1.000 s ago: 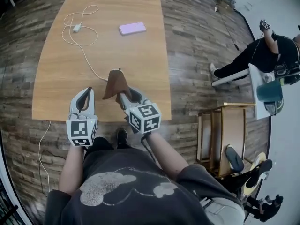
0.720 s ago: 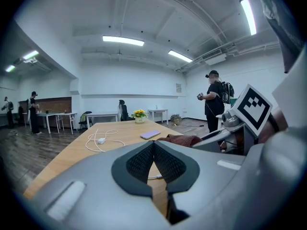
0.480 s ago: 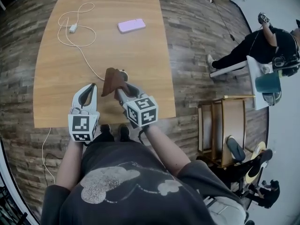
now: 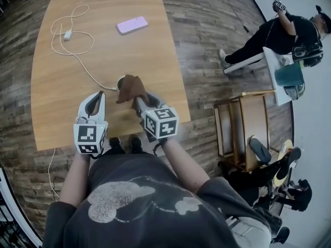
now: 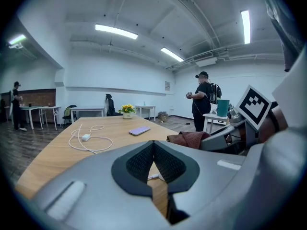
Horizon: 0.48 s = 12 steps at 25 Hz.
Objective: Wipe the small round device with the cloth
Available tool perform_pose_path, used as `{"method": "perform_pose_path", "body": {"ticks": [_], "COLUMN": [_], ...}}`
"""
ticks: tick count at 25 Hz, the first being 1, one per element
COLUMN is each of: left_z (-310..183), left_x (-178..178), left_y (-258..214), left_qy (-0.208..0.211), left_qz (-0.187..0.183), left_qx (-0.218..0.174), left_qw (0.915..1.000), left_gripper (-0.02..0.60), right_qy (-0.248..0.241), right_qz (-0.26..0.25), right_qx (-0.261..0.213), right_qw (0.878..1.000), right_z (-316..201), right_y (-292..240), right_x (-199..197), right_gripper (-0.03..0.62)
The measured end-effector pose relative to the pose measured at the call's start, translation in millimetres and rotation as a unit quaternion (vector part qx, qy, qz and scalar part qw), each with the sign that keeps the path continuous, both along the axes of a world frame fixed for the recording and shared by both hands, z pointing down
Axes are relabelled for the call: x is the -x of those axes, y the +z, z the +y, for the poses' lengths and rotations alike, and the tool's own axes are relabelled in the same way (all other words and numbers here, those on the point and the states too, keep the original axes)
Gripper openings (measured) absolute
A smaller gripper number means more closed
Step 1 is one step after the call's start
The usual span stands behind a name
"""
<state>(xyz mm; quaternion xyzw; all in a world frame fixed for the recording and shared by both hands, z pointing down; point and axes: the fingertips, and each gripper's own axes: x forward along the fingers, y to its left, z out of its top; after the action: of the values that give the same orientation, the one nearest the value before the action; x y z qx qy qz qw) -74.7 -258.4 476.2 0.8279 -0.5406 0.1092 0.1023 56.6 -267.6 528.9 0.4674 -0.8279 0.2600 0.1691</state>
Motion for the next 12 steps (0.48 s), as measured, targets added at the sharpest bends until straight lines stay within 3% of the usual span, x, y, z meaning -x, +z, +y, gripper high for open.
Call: {"method": "perform_pose_path", "body": {"ticks": [8,12], "left_z": [-1,-1], "left_x": [-6,-2], "left_y": [3,3], "left_qy": [0.007,-0.001], "left_qz": [0.003,0.002], "left_qx": [0.004,0.005], "left_qw": [1.0000,1.0000], "left_gripper": [0.018,0.018], "right_qy": [0.042,0.021], "right_qz": [0.007,-0.005], "right_qx": [0.019,-0.033], "right_qw": [0.999,0.999], "right_z": [4,9], "right_y": [9,-12], "right_x": [-29,-25], "right_gripper": [0.077,0.077]}}
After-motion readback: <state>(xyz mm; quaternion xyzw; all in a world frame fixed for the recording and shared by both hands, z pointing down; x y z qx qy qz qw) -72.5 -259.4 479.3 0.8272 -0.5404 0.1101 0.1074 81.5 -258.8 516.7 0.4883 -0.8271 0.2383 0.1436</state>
